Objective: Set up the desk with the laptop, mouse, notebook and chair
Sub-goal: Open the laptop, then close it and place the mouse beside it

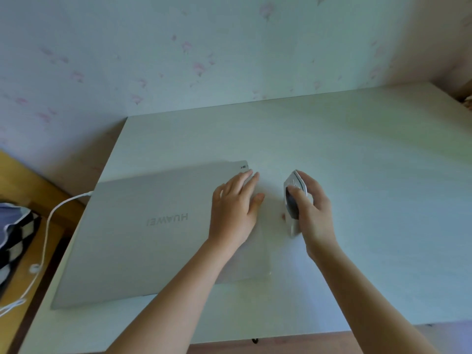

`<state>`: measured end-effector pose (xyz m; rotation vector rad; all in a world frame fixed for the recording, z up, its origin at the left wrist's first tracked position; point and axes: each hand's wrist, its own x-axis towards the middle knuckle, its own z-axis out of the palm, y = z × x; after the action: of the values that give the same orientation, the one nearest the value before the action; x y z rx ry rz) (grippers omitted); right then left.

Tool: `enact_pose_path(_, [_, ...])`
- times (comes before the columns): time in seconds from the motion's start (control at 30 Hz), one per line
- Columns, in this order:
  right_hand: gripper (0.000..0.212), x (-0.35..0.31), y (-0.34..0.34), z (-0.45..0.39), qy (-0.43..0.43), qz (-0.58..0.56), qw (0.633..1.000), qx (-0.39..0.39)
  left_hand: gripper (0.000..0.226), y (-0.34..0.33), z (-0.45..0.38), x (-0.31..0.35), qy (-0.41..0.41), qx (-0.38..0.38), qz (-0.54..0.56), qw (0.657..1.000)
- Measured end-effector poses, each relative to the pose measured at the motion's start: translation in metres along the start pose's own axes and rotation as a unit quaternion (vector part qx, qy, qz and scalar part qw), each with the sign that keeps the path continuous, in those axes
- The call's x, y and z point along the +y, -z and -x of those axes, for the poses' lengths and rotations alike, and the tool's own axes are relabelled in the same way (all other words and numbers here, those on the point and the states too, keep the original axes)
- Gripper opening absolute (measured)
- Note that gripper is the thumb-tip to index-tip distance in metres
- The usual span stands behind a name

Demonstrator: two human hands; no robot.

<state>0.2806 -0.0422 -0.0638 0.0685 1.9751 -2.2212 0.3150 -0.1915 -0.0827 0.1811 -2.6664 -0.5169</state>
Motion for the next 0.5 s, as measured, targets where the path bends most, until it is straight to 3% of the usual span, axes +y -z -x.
enact_pose_path(0.1, [0.036,-0.004,0.000,-0.002,0.077,0.186,0.978,0.063,0.046,0.005,0.005,-0.018,0.009,-0.008,-0.070,0.997])
enact_pose_path(0.23, [0.041,-0.004,-0.002,-0.006,0.173,0.419,0.887,0.094,0.051,0.006,0.006,-0.022,0.046,-0.019,-0.076,0.996])
enact_pose_path(0.37, [0.041,0.004,-0.006,-0.008,0.198,0.514,0.830,0.090,0.056,0.005,0.006,-0.018,0.057,-0.028,-0.072,0.995])
enact_pose_path(0.5, [0.037,0.013,-0.011,-0.007,0.220,0.542,0.807,0.085,0.057,0.005,0.007,-0.018,0.057,-0.036,-0.076,0.995])
